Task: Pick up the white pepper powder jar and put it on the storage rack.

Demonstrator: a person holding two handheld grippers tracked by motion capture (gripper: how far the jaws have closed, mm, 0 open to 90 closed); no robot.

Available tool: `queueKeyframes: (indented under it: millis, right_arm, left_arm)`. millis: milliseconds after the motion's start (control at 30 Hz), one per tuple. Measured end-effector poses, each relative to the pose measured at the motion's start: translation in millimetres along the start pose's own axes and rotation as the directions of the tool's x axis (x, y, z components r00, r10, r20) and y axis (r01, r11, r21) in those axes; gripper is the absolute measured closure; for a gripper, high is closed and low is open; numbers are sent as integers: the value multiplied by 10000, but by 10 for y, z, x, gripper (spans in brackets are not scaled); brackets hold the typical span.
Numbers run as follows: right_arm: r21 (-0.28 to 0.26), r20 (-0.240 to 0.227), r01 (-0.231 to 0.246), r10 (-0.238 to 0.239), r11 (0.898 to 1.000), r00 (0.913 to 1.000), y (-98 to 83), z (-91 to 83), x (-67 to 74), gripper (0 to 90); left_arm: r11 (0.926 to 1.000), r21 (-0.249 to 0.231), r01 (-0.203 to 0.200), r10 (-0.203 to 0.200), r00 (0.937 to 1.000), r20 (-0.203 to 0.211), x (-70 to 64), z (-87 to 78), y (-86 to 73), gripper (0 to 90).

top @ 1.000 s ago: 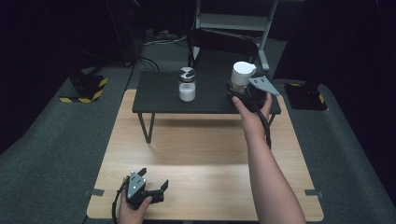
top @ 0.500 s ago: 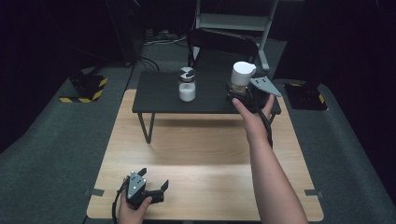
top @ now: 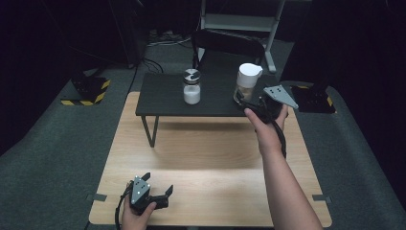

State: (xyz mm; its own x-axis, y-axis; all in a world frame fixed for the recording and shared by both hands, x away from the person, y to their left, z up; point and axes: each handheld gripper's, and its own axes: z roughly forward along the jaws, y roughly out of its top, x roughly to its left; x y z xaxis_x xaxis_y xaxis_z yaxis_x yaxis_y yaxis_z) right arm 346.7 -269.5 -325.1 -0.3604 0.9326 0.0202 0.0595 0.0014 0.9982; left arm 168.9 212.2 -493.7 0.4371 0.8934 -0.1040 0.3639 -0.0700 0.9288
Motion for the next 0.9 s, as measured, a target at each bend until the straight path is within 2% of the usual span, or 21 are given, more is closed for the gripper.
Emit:
queueKeyframes:
  millis: [533, 900]
  right_arm:
    - [-610, -393, 68, -92, 9981, 9992, -134, -531, -118, 3]
    - [-946, -702, -157, 91, 9954, 9975, -306, -912, -204, 3]
  left_arm:
    - [10000, 69, -34, 34, 10000, -44, -14, 9, 12, 6]
    - [9999, 65, -100, 101, 9999, -93, -28, 8, 11, 6]
